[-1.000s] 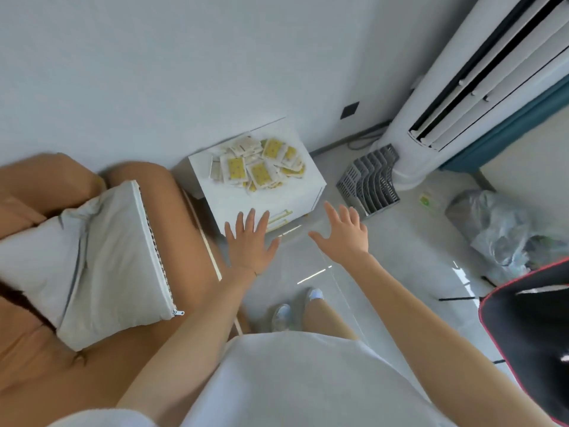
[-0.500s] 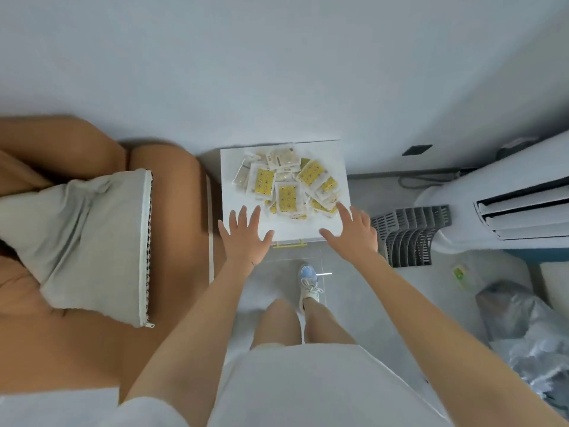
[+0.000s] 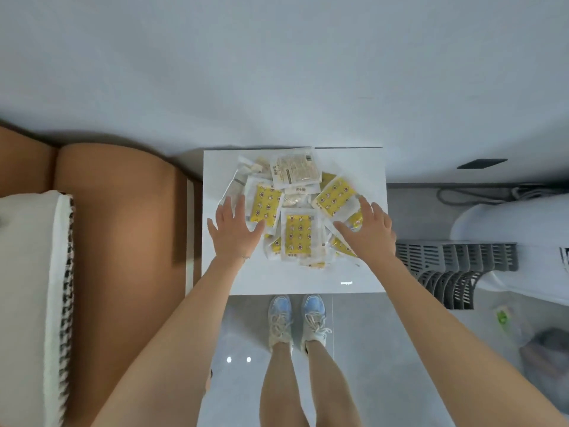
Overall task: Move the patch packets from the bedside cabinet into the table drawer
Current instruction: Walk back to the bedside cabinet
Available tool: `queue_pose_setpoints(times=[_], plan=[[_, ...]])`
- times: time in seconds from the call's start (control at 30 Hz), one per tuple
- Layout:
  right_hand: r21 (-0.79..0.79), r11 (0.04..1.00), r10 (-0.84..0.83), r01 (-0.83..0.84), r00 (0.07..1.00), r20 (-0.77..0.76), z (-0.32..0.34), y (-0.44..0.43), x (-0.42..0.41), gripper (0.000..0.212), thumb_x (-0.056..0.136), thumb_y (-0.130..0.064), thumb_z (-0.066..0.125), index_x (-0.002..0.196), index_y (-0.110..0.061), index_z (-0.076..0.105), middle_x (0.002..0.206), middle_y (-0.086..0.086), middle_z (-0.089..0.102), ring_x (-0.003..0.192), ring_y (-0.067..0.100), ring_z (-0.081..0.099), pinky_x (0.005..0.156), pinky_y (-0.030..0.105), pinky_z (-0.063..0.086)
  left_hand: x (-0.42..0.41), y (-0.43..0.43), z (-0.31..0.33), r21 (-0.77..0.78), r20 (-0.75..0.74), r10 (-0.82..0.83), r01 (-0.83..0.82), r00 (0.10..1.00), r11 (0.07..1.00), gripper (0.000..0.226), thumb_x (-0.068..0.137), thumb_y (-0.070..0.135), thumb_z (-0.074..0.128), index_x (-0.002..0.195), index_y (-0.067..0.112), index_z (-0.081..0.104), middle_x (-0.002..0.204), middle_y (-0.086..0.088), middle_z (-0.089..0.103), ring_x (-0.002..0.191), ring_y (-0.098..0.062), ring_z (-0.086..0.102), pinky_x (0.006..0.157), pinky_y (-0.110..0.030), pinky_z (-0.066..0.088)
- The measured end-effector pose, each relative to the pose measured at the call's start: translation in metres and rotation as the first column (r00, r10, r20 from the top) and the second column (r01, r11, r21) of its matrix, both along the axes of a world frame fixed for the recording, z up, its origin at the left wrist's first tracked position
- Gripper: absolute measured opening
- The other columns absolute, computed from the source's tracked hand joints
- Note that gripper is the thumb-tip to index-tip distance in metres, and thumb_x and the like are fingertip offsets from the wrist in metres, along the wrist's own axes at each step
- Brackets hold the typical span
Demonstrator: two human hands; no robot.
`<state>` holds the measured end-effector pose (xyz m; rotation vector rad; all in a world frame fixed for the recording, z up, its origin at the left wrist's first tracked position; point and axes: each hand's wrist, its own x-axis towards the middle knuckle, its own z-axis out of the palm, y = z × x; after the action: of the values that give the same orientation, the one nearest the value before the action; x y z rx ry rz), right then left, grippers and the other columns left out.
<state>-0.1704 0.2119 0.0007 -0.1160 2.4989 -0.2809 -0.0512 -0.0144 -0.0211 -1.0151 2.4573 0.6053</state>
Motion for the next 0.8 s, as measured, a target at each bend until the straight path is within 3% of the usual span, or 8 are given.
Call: queue_pose_setpoints(times=[0.17, 0.33, 0.43, 0.53, 0.63, 0.73, 0.8], plan=[[-0.051, 0.968, -0.246, 0.247, 0.969, 0.030, -0.053, -0.015, -0.014, 0.100, 0.083, -0.066, 0.055, 0.154, -0.019, 0.001, 0.161, 0.006, 0.007, 0.147, 0.028, 0.008, 0.114, 0.051, 0.020, -0.011, 0.000, -0.044, -0.063, -0.119, 0.094, -0.102, 0.989, 0.993, 0.086, 0.085, 0.060, 0.051, 0.148, 0.010, 0.021, 0.155, -0.013, 0.021, 0.143, -0.032, 0.017, 0.113, -0.054, 0.023], [-0.030, 0.924, -0.380, 0.381, 0.924, 0.030, -0.066, -0.027, -0.010, 0.111, 0.079, -0.065, 0.060, 0.153, -0.011, -0.002, 0.162, 0.006, -0.003, 0.149, 0.025, -0.002, 0.119, 0.048, 0.010, -0.011, 0.008, -0.049, -0.054, -0.178, 0.141, -0.153, 0.974, 0.987, 0.091, 0.082, 0.058, 0.058, 0.147, 0.004, 0.023, 0.154, -0.017, 0.023, 0.143, -0.034, 0.017, 0.114, -0.052, 0.021], [-0.058, 0.905, -0.422, 0.422, 0.907, 0.006, -0.066, -0.029, -0.012, 0.101, 0.079, -0.055, 0.067, 0.152, -0.012, 0.011, 0.161, 0.005, 0.004, 0.148, 0.025, 0.002, 0.119, 0.047, 0.011, -0.011, 0.007, -0.048, -0.052, -0.256, 0.200, -0.220, 0.946, 0.974, 0.086, 0.075, 0.050, 0.072, 0.135, -0.003, 0.039, 0.142, -0.020, 0.040, 0.134, -0.037, 0.034, 0.109, -0.051, 0.031], [-0.118, 0.874, -0.477, 0.471, 0.879, -0.022, -0.062, -0.024, -0.015, 0.082, 0.079, -0.043, 0.073, 0.143, -0.011, 0.032, 0.154, 0.005, 0.023, 0.142, 0.027, 0.020, 0.114, 0.047, 0.023, -0.012, 0.009, -0.040, -0.002, -0.319, 0.264, -0.280, 0.910, 0.960, 0.075, 0.071, 0.035, 0.079, 0.124, -0.004, 0.044, 0.130, -0.020, 0.047, 0.125, -0.036, 0.042, 0.104, -0.047, 0.038], [-0.170, 0.866, -0.485, 0.471, 0.873, -0.052, -0.057, -0.017, -0.018, 0.058, 0.079, -0.036, 0.073, 0.124, -0.010, 0.047, 0.132, 0.007, 0.046, 0.123, 0.028, 0.042, 0.102, 0.045, 0.034, -0.011, 0.010, -0.030, 0.052, -0.329, 0.278, -0.277, 0.902, 0.960, 0.059, 0.076, 0.022, 0.076, 0.118, -0.003, 0.042, 0.119, -0.020, 0.052, 0.111, -0.035, 0.049, 0.090, -0.039, 0.043], [-0.236, 0.853, -0.494, 0.466, 0.867, -0.073, -0.052, -0.012, -0.021, 0.039, 0.080, -0.029, 0.072, 0.108, -0.013, 0.052, 0.110, 0.004, 0.058, 0.104, 0.028, 0.055, 0.096, 0.041, 0.038, -0.008, 0.011, -0.023, 0.156, -0.352, 0.332, -0.295, 0.875, 0.943, 0.044, 0.084, 0.012, 0.066, 0.117, 0.001, 0.039, 0.117, -0.016, 0.057, 0.100, -0.032, 0.059, 0.072, -0.031, 0.046], [-0.327, 0.819, -0.517, 0.471, 0.853, -0.066, -0.045, -0.010, -0.022, 0.026, 0.082, -0.022, 0.069, 0.101, -0.015, 0.053, 0.100, 0.001, 0.061, 0.092, 0.026, 0.060, 0.085, 0.039, 0.050, -0.004, 0.011, -0.019, 0.185, -0.362, 0.345, -0.296, 0.866, 0.937, 0.037, 0.087, 0.009, 0.060, 0.118, 0.005, 0.039, 0.117, -0.012, 0.058, 0.095, -0.028, 0.061, 0.067, -0.027, 0.043]])
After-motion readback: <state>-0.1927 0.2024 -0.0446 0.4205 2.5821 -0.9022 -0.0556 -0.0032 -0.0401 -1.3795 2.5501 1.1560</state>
